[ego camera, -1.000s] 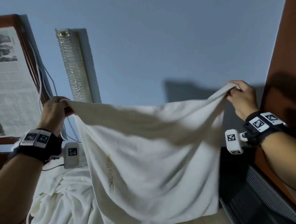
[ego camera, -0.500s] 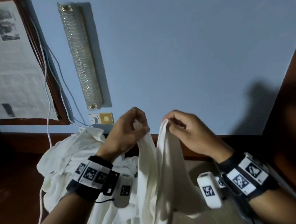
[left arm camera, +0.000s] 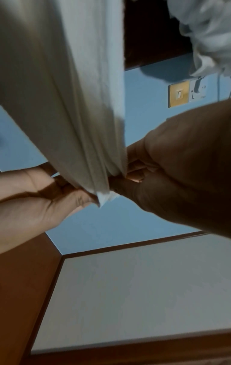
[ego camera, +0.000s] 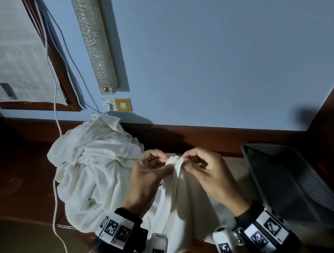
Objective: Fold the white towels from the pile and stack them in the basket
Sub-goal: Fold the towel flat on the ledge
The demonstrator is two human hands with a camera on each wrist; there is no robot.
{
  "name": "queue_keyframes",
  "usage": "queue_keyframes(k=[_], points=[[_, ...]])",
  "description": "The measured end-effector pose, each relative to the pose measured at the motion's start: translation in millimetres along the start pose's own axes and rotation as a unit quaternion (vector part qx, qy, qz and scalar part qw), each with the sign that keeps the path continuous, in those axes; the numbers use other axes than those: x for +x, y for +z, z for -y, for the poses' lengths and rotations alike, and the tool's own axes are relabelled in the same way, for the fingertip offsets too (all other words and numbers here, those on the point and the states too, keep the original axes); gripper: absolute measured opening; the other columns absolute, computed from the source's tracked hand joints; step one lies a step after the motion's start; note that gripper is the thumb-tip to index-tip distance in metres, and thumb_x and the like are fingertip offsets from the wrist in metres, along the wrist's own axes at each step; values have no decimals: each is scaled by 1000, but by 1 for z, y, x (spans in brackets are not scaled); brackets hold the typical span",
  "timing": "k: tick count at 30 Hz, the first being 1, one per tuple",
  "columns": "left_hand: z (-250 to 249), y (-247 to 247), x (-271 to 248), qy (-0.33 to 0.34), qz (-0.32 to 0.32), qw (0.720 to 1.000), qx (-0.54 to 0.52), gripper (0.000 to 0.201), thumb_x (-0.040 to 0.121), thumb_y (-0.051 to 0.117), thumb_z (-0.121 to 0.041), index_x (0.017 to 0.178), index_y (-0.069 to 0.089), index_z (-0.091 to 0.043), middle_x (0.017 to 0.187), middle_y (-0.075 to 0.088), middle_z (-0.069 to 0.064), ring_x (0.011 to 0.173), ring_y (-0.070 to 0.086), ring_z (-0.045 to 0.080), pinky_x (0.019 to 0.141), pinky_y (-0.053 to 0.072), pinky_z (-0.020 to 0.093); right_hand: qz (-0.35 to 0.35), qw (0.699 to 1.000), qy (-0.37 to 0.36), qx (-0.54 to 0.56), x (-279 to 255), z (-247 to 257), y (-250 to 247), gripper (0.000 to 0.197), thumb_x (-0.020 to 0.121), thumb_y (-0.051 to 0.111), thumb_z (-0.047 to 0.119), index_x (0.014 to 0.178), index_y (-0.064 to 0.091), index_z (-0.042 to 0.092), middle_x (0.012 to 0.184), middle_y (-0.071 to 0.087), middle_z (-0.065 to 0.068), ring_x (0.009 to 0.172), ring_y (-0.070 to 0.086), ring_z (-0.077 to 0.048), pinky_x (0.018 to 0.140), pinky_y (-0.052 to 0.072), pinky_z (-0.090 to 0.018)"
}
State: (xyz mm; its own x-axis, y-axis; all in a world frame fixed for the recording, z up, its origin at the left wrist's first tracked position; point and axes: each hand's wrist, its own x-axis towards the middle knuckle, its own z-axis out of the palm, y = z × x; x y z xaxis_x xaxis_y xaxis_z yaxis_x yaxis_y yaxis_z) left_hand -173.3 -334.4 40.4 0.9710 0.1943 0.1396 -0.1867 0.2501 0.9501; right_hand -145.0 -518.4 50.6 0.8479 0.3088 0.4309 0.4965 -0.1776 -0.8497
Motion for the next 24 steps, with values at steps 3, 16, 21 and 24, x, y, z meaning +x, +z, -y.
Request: queue_keyframes(k=[3, 16, 21, 24], points=[[-1, 0, -3, 8, -4, 1000, -4, 25, 82, 67, 24, 95, 60, 4, 85, 67, 12, 79, 68, 19, 71, 57, 25, -26, 1000, -3, -7, -1, 1, 3, 18, 93, 77, 20, 109, 71, 27, 91, 72, 12, 85, 70, -13, 70, 51, -19], [-16, 13, 4, 1, 33, 999, 27, 20, 83, 77, 8, 99, 69, -1, 94, 78, 14, 90, 73, 23, 83, 57, 37, -79, 990, -64, -94, 8, -9, 1, 10, 96, 68, 10, 102, 66, 19, 96, 69, 14, 89, 68, -11, 73, 52, -22], [-13, 13, 10, -29, 25, 999, -8, 25, 82, 83, 2, 100, 66, -1, 96, 76, 23, 88, 57, 40, 81, 36, 54, -102, 979, -113, -136, 11, -5, -4, 12, 93, 74, 8, 103, 71, 13, 98, 71, 9, 93, 69, -7, 80, 53, -20], [-15, 20, 9, -22, 7, 1000, -19, 23, 84, 78, 7, 95, 60, -3, 97, 76, 26, 89, 62, 45, 79, 42, 51, -127, 977, -121, -120, 8, -3, -4, 10, 91, 77, 7, 97, 71, 13, 93, 70, 9, 89, 69, -8, 79, 51, -17]])
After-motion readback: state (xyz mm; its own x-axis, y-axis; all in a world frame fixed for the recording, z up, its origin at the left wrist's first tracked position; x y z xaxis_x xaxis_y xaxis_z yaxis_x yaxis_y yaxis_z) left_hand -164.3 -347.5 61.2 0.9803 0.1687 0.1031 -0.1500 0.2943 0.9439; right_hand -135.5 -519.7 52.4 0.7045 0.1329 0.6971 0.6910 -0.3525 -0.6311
